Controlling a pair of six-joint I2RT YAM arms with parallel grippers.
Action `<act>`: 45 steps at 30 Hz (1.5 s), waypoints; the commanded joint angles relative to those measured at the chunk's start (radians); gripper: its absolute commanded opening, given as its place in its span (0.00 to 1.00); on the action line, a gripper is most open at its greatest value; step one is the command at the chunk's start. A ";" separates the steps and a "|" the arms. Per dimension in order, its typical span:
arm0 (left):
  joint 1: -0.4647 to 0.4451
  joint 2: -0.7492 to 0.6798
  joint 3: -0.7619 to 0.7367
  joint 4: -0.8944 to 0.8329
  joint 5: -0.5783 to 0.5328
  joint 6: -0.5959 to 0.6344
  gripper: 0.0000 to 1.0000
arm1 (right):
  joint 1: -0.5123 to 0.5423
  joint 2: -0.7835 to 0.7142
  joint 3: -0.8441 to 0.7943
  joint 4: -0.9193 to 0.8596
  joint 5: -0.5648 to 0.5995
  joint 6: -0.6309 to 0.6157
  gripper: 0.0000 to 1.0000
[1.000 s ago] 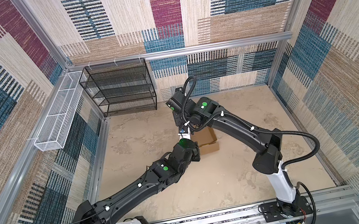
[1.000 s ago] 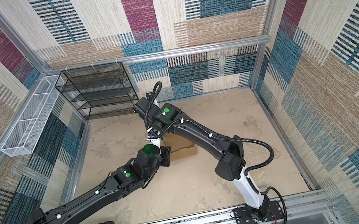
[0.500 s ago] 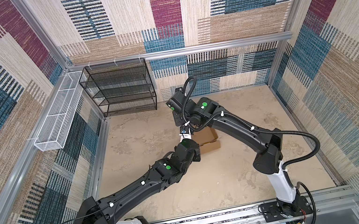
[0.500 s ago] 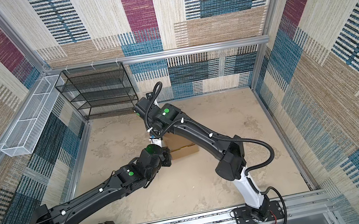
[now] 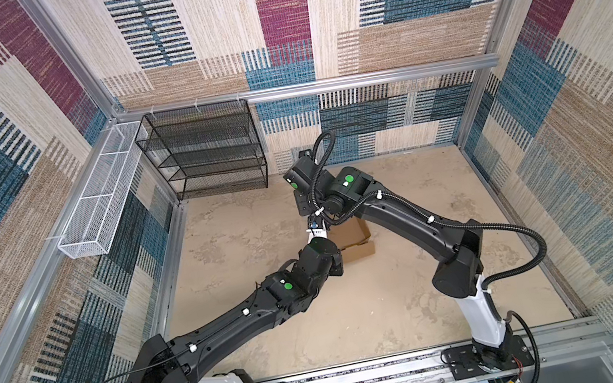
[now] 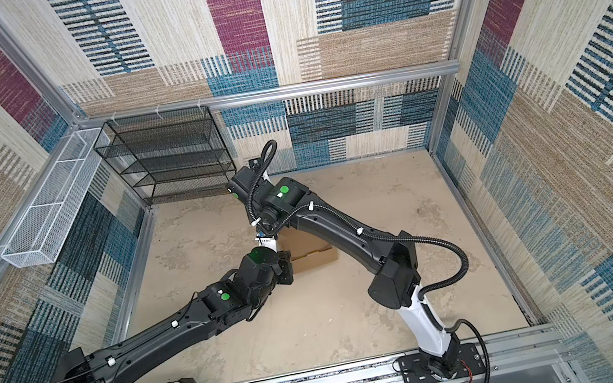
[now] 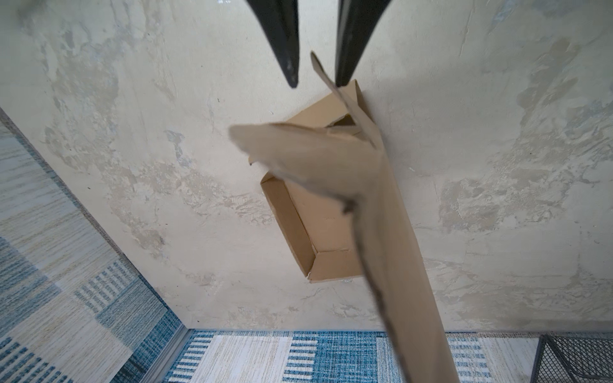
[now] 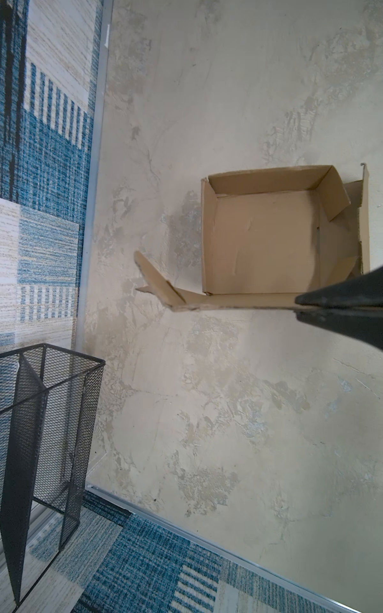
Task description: Fold the paper box
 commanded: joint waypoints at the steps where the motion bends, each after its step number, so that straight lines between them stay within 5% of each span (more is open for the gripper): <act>1: 0.001 -0.008 -0.030 0.076 0.047 -0.027 0.29 | 0.001 -0.009 -0.001 0.030 -0.006 0.004 0.04; 17: -0.001 0.110 0.002 0.127 -0.010 -0.010 0.31 | 0.003 -0.021 -0.022 0.053 -0.022 0.002 0.03; 25: -0.001 0.085 -0.015 0.120 -0.038 -0.017 0.10 | 0.003 -0.029 -0.038 0.062 -0.020 0.005 0.03; 33: 0.000 0.070 -0.032 0.103 -0.030 -0.018 0.00 | 0.003 -0.026 -0.036 0.070 -0.025 0.003 0.05; 45: 0.000 0.022 -0.044 0.064 0.004 0.058 0.00 | 0.003 -0.056 -0.070 0.092 -0.020 0.001 0.36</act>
